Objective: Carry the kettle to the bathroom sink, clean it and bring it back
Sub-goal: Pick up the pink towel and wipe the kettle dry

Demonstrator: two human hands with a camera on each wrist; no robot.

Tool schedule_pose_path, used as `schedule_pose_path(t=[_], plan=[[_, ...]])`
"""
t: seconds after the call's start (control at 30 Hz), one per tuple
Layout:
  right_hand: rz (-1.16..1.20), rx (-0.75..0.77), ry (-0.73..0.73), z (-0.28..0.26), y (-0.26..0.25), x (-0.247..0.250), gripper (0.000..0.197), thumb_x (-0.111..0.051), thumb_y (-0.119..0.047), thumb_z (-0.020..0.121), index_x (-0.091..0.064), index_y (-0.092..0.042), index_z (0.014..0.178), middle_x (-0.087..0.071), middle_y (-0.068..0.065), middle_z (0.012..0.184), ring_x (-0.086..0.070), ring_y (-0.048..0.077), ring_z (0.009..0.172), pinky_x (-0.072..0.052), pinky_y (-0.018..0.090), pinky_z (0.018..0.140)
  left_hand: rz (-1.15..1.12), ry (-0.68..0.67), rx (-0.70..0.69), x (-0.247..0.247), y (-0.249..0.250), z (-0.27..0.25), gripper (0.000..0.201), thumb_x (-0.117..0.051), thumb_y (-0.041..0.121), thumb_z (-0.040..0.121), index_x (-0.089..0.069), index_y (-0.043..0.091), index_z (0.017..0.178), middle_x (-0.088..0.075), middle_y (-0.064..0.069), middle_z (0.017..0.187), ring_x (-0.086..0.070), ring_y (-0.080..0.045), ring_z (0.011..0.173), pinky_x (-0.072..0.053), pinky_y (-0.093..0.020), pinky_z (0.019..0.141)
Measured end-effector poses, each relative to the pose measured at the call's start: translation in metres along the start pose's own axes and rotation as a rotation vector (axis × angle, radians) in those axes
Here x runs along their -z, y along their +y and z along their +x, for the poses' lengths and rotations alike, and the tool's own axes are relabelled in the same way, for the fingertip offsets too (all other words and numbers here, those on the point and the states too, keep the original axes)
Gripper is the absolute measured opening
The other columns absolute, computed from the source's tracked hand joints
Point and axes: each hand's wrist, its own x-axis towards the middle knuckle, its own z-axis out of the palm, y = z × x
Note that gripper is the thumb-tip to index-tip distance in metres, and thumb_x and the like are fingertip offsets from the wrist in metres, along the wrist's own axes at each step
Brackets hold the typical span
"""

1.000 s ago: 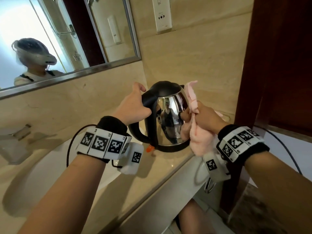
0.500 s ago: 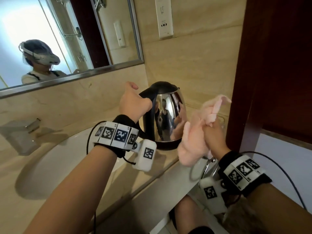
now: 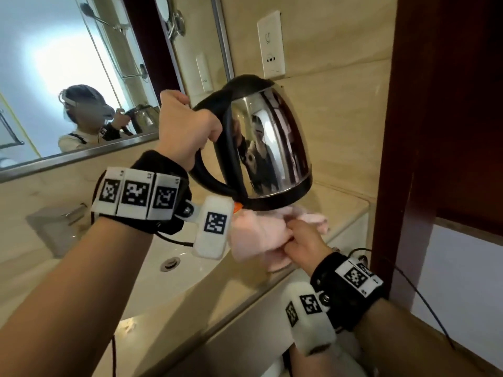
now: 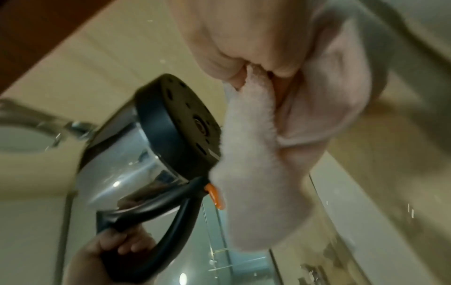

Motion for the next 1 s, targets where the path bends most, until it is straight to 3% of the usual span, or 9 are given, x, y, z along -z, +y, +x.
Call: schedule_pose_path(t=[0.1,0.17,0.27,0.33,0.47,0.6,0.73,0.87,1.0], plan=[[0.078,-0.09,-0.036,-0.001,0.009,-0.015,0.023,-0.055,-0.007,0.088,-0.065,0.002,0.107,-0.067,0.024,0.108,-0.062,0.03,0.102,-0.048,0.048,0.098,0.037,-0.011,0.013,-0.003,0.0,-0.006,0.055,-0.055,-0.01,0.063,-0.031,0.018,0.104,-0.04,-0.003,0.077,-0.037,-0.013,0.055,-0.033,-0.022,0.042],[0.142,-0.079,-0.011,-0.001,0.012,-0.023,0.017,-0.07,-0.015,0.079,-0.069,0.0,0.089,-0.071,0.024,0.101,-0.067,0.031,0.092,-0.053,0.047,0.09,0.049,-0.015,0.032,-0.004,-0.004,-0.012,0.056,-0.054,-0.011,0.061,-0.031,0.018,0.103,-0.039,-0.003,0.076,-0.036,-0.014,0.057,-0.032,-0.024,0.044],[0.29,-0.08,-0.113,-0.005,0.012,-0.021,0.017,-0.042,-0.01,0.1,-0.059,-0.008,0.097,-0.058,0.023,0.125,-0.063,0.024,0.086,-0.057,0.038,0.082,0.125,-0.063,0.016,-0.003,-0.013,-0.017,0.057,-0.055,-0.01,0.06,-0.032,0.018,0.104,-0.04,-0.003,0.075,-0.038,-0.014,0.06,-0.032,-0.026,0.047],[0.369,-0.11,-0.132,-0.011,0.013,-0.014,0.028,-0.027,-0.017,0.106,-0.054,-0.013,0.114,-0.049,0.019,0.139,-0.058,0.021,0.091,-0.048,0.037,0.095,0.209,-0.1,-0.032,-0.002,-0.016,-0.02,0.056,-0.056,-0.01,0.062,-0.033,0.017,0.105,-0.043,-0.001,0.072,-0.041,-0.015,0.06,-0.036,-0.024,0.047],[0.368,-0.082,-0.106,-0.018,0.018,0.003,0.044,-0.032,-0.037,0.103,-0.062,-0.006,0.108,-0.069,0.013,0.101,-0.059,0.028,0.098,-0.049,0.037,0.084,0.289,-0.119,-0.074,0.0,-0.024,-0.026,0.051,-0.056,-0.012,0.067,-0.033,0.015,0.104,-0.04,0.002,0.059,-0.037,-0.01,0.052,-0.032,-0.012,0.037],[0.289,-0.079,-0.041,-0.011,0.023,0.023,0.042,-0.028,-0.024,0.105,-0.055,-0.001,0.128,-0.064,0.022,0.12,-0.057,0.034,0.114,-0.054,0.039,0.086,0.286,-0.088,-0.045,0.005,-0.034,-0.026,0.05,-0.055,-0.012,0.066,-0.033,0.016,0.102,-0.038,0.002,0.058,-0.035,-0.011,0.05,-0.031,-0.021,0.044],[0.316,-0.036,-0.034,-0.005,0.011,0.038,0.041,-0.031,-0.013,0.102,-0.047,0.002,0.137,-0.054,0.024,0.135,-0.05,0.035,0.127,-0.036,0.047,0.111,0.211,-0.113,-0.008,0.012,-0.038,-0.028,0.051,-0.053,-0.014,0.067,-0.031,0.017,0.1,-0.045,-0.003,0.067,-0.042,-0.014,0.056,-0.034,-0.017,0.043],[0.362,-0.02,0.03,-0.004,-0.005,0.029,0.04,-0.038,-0.019,0.101,-0.052,0.001,0.132,-0.064,0.02,0.113,-0.057,0.03,0.111,-0.041,0.039,0.103,0.147,-0.103,-0.005,0.022,-0.035,-0.029,0.053,-0.052,-0.016,0.066,-0.032,0.017,0.101,-0.045,-0.004,0.073,-0.042,-0.015,0.06,-0.034,-0.022,0.048],[0.414,-0.065,-0.006,-0.003,-0.003,0.009,0.042,-0.043,-0.03,0.097,-0.057,-0.008,0.13,-0.062,0.017,0.126,-0.059,0.034,0.116,-0.047,0.048,0.101,0.147,-0.119,-0.043,0.027,-0.025,-0.032,0.052,-0.053,-0.017,0.065,-0.032,0.019,0.096,-0.04,-0.002,0.07,-0.037,-0.011,0.052,-0.031,-0.014,0.038]])
